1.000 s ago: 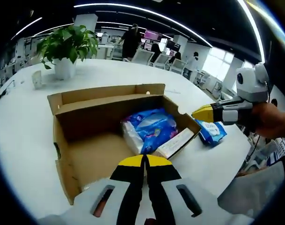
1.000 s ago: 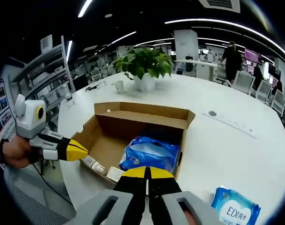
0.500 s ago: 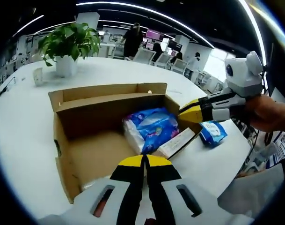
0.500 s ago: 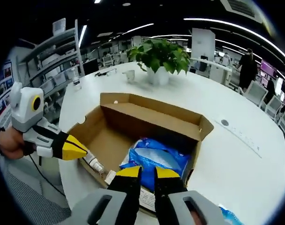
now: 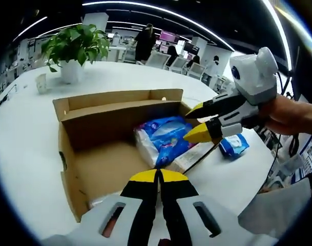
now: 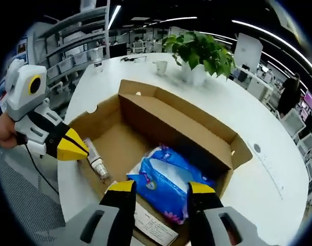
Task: Operate the shoe box by opening the lid, removing the specified soft item, and placing it in the target area until the item is outside and the box remains undamaged.
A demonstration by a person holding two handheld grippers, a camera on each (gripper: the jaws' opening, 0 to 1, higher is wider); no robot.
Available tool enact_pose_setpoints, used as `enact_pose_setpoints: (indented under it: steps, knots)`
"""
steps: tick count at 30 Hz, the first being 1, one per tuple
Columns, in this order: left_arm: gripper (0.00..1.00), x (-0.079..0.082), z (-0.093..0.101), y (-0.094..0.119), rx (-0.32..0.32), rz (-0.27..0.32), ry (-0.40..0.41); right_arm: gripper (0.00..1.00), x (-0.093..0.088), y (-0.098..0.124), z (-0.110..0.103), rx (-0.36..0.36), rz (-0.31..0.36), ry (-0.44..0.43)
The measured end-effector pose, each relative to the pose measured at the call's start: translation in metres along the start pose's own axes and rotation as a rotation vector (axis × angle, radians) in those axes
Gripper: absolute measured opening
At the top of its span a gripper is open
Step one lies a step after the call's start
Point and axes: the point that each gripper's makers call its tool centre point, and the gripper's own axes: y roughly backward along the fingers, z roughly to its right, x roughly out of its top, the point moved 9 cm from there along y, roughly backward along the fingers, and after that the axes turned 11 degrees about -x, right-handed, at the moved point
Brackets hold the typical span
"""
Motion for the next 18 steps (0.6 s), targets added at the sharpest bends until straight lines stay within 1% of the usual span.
enact_pose_setpoints:
  steps: [2,8,10,14,16,18]
  knots:
    - [0.00,0.000,0.000,0.000,0.000,0.000,0.004,0.42,0.001,-0.002,0.001,0.006,-0.012,0.041]
    - [0.00,-0.001,-0.001,0.000,0.002,0.002,0.005,0.52,0.005,-0.014,0.003,0.035,-0.043,0.113]
    - [0.00,-0.001,-0.001,0.000,0.004,0.001,0.007,0.55,0.007,-0.018,0.002,0.051,-0.060,0.160]
    - [0.00,-0.001,-0.002,0.001,0.007,0.003,0.011,0.59,0.010,-0.026,0.004,0.069,-0.072,0.187]
    - [0.00,-0.001,-0.002,0.001,0.006,0.003,0.010,0.61,0.011,-0.031,0.005,0.075,-0.091,0.222]
    - [0.00,-0.002,-0.002,0.001,0.005,0.005,0.020,0.64,0.010,-0.037,0.006,0.088,-0.126,0.268]
